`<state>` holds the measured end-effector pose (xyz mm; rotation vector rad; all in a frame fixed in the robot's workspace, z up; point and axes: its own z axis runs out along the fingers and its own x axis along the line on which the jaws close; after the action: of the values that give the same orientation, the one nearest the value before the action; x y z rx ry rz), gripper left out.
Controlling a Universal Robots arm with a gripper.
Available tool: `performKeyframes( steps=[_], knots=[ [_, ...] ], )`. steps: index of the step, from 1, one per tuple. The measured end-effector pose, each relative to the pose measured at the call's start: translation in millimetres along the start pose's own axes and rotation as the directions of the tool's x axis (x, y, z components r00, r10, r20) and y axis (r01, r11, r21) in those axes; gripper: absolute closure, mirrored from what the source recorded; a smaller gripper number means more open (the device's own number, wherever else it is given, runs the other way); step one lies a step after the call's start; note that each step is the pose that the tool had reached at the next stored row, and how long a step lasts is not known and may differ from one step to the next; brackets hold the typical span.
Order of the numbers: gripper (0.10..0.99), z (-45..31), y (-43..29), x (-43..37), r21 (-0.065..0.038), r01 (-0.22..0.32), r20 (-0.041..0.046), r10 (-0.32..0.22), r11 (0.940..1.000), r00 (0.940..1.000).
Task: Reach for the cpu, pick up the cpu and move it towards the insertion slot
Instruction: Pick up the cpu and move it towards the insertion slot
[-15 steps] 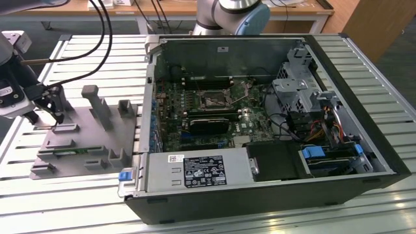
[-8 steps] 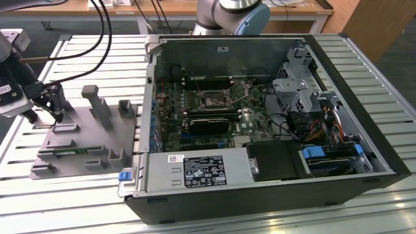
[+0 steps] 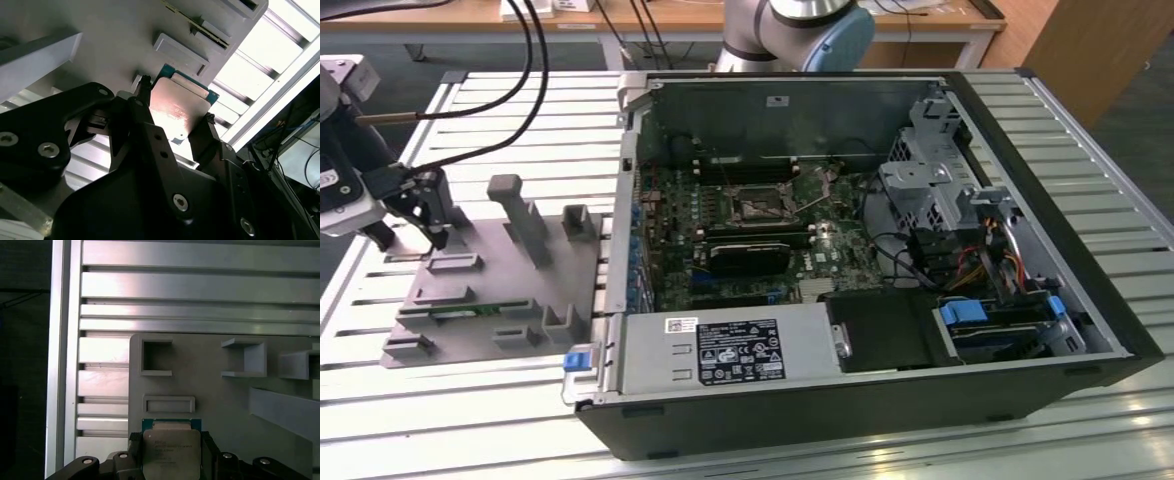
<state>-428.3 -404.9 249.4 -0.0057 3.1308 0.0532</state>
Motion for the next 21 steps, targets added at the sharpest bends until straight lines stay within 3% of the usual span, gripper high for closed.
performKeyframes(
  steps=[21],
  knots=[
    [0.541, -13.1, 0.5, -0.1, 0.000, 0.000, 0.0000, 0.000, 1.0000, 1.0000]
  ],
)
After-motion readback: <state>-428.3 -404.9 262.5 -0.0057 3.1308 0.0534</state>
